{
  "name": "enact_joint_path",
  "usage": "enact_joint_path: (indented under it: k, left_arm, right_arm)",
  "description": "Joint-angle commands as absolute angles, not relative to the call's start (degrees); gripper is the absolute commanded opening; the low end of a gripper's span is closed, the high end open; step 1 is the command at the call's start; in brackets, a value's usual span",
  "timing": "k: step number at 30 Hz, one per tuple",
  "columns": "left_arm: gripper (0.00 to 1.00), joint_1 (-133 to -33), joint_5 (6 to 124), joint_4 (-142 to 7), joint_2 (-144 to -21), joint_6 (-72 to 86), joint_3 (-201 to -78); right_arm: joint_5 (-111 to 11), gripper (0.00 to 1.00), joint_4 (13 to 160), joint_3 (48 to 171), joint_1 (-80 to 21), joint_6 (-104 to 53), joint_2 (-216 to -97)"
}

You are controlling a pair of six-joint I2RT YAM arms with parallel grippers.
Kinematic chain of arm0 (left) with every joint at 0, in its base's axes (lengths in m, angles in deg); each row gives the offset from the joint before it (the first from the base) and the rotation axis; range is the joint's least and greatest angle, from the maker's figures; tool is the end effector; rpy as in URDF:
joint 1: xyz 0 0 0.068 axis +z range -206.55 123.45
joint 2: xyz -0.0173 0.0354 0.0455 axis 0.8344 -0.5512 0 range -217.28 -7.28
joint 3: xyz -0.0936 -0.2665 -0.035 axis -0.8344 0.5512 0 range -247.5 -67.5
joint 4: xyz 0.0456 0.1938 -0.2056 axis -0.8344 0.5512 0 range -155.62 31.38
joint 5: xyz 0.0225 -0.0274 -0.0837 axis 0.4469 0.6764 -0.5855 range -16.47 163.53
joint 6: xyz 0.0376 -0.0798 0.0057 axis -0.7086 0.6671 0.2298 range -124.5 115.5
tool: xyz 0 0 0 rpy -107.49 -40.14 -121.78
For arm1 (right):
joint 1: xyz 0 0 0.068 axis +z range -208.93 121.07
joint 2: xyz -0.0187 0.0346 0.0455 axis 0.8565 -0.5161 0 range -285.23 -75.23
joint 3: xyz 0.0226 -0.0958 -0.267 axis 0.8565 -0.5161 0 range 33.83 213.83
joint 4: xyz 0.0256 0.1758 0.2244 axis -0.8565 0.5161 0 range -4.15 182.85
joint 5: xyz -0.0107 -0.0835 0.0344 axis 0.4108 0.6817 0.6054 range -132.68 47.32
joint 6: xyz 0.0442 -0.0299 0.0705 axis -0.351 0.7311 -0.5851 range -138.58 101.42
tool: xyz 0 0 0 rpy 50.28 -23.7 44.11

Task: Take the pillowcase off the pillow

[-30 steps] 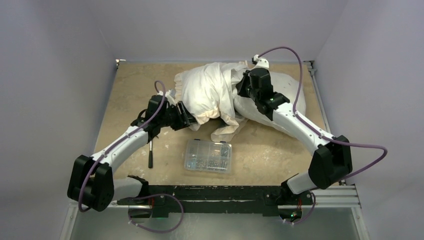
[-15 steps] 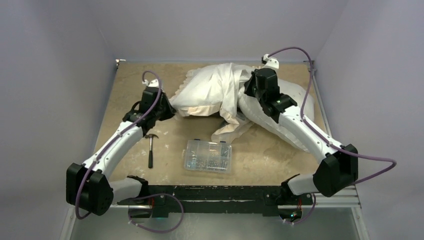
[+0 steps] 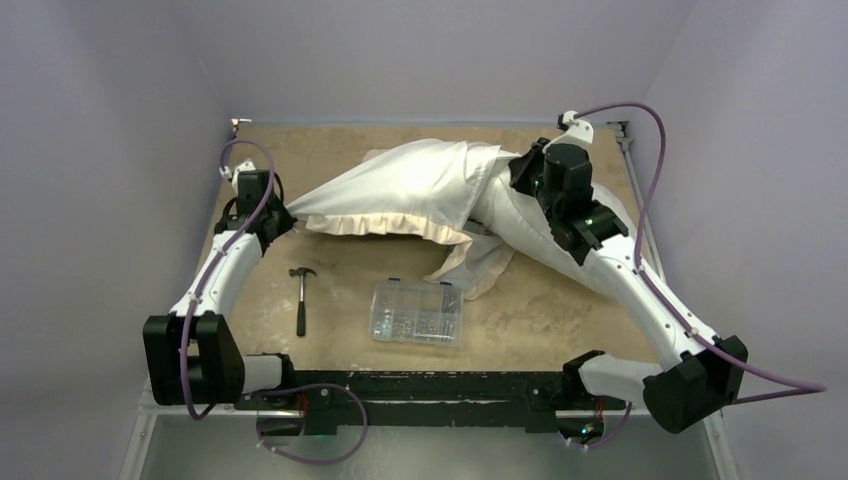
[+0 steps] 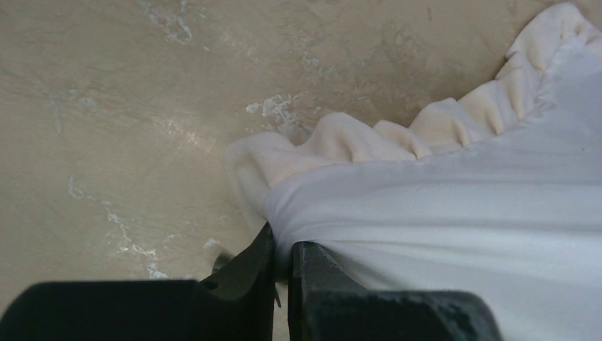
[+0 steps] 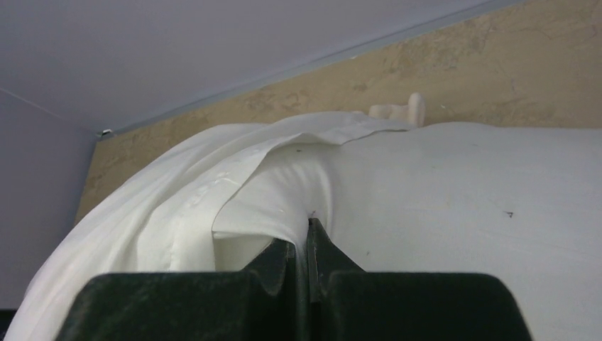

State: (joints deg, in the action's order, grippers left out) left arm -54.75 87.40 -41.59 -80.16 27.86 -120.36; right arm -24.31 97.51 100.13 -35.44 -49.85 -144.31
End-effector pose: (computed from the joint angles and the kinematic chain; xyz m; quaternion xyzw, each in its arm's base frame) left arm 0.3214 0.0290 0.2365 -0.3134 0.8598 0.0051 0.4032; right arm 0.3210 0.1124 0.3812 0.1505 0.7717 0.1661 0.5951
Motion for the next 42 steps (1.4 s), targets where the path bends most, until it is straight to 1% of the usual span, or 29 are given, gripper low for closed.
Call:
enact_joint_path:
  k: [1,2,4,5,8,10,16,22,24,34,37,38,42]
  left_arm:
    - [0.01,-52.2,84.5,-44.5,-82.9,28.2,-121.8]
    - [0.09,-52.3,81.2,-45.4,-83.0,27.9,-122.3]
    - [0.29,-52.8,76.1,-45.9,-83.2,27.8,-123.9]
    - [0.36,-53.7,75.1,-45.2,-83.2,27.6,-125.0]
    - [0.48,-59.0,76.2,-41.5,-82.7,25.4,-129.2]
    - [0.52,-64.1,78.2,-39.3,-82.1,24.2,-131.9]
    - [0.56,-76.6,76.4,-39.2,-80.5,27.2,-135.0]
    - [0.56,-87.9,76.0,-40.7,-83.5,30.6,-138.5]
    - [0.56,-90.3,76.3,-41.6,-84.5,31.2,-139.1]
    - [0.56,-95.7,73.8,-48.3,-88.7,33.6,-139.3]
    - [0.53,-96.3,72.6,-48.5,-89.1,33.5,-139.5]
    - [0.53,-96.3,73.2,-47.5,-88.9,32.9,-139.9]
    - [0.54,-96.2,84.7,-39.3,-86.9,27.9,-143.1]
  right_arm:
    - [-21.2,0.0,86.3,99.9,-38.3,-47.5,-139.4]
    - [-23.0,0.0,85.6,99.3,-38.2,-47.4,-139.3]
    - [-25.5,0.0,83.1,98.0,-38.3,-45.8,-139.8]
    - [-27.7,0.0,82.8,97.5,-38.2,-46.0,-140.5]
    - [-31.4,0.0,82.6,96.1,-38.2,-46.8,-142.4]
    - [-31.9,0.0,82.4,95.7,-38.1,-46.8,-143.4]
    - [-32.5,0.0,81.4,95.8,-38.0,-45.1,-145.8]
    - [-35.8,0.0,79.7,95.6,-38.1,-45.8,-147.6]
    - [-36.2,0.0,79.5,95.4,-37.9,-46.0,-147.8]
    - [-36.5,0.0,80.1,94.8,-37.7,-46.3,-147.6]
    - [-37.3,0.0,80.0,94.6,-37.6,-46.1,-147.6]
    - [-38.4,0.0,80.0,94.6,-37.6,-45.5,-147.8]
    - [-44.4,0.0,82.1,94.5,-36.7,-43.7,-149.0]
